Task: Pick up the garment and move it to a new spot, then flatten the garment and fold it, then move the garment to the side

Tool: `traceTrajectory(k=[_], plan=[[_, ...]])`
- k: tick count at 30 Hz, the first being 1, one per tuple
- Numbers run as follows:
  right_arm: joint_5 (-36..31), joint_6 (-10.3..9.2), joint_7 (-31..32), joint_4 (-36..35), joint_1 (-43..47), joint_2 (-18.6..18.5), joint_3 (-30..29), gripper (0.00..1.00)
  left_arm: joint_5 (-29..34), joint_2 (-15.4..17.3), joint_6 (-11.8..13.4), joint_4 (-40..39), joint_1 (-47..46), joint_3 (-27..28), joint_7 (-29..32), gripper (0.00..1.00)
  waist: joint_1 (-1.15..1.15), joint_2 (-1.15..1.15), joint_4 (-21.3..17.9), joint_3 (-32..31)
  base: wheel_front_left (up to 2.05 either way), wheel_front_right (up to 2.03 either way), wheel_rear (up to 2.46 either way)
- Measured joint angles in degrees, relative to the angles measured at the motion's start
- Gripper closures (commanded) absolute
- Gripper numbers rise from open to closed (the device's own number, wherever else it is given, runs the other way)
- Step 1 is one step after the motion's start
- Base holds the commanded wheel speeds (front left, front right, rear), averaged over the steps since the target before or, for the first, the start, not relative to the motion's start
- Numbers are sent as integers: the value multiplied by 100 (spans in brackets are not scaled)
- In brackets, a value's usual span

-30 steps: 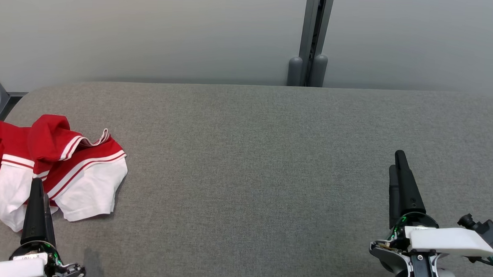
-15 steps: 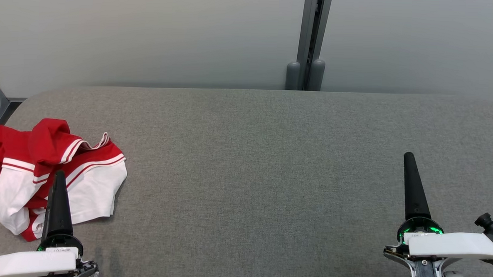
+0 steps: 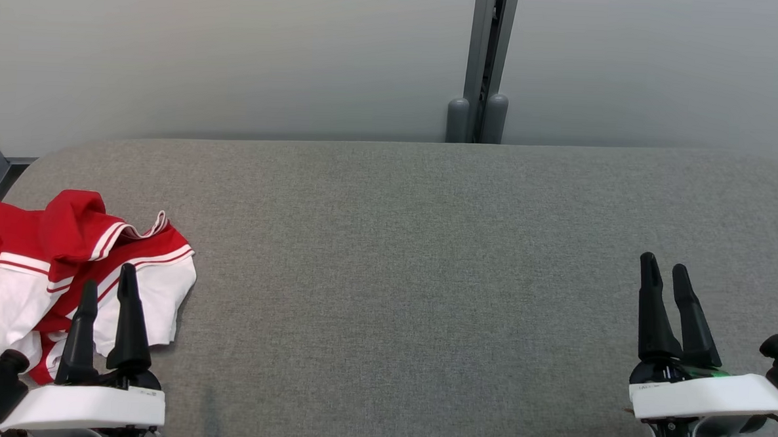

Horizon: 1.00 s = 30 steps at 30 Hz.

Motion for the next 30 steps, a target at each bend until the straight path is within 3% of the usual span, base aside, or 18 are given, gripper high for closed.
traceTrajectory(k=[13,30], plan=[[-2318,2,0,409,74,21,-419,0,1763,14,464,13,-113,-556,-274,0,0,0,-64,5,0,0,0],[-3553,11,0,991,-7,40,-624,0,3044,30,739,649,-357,-1111,-570,0,0,0,-30,-23,0,0,0]])
